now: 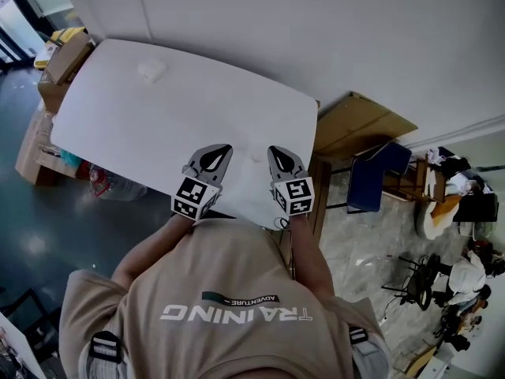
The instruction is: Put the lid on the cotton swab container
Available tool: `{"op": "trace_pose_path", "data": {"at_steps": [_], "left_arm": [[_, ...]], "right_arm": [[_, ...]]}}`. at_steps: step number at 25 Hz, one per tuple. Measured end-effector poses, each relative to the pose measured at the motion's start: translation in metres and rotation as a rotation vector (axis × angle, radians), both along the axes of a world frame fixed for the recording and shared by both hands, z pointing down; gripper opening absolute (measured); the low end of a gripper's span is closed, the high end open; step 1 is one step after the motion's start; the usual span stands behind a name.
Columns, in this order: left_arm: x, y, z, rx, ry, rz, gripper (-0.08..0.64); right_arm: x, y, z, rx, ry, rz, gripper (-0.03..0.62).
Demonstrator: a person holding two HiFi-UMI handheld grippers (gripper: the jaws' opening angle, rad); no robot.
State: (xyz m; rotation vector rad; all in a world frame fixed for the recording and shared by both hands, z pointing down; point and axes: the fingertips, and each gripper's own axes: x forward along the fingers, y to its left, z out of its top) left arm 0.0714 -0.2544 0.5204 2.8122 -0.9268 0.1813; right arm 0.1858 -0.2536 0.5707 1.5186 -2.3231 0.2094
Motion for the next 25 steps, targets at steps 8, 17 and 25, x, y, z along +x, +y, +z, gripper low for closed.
{"op": "trace_pose_path", "data": {"at_steps": [8, 17, 25], "left_arm": [[-0.01, -0.002, 0.008, -0.002, -0.009, -0.003, 0.012], [-0.025, -0.01, 0.005, -0.009, -0.008, -0.043, 0.012], [-0.032, -0.015, 0.003, 0.001, -0.007, -0.053, 0.012]], "right_arm": [[-0.005, -0.012, 0.033, -0.089, 0.017, -0.011, 0.017], [-0.001, -0.028, 0.071, -0.175, 0.057, -0.033, 0.017], [-0.003, -0.033, 0.087, -0.227, 0.059, -0.044, 0.017]]}}
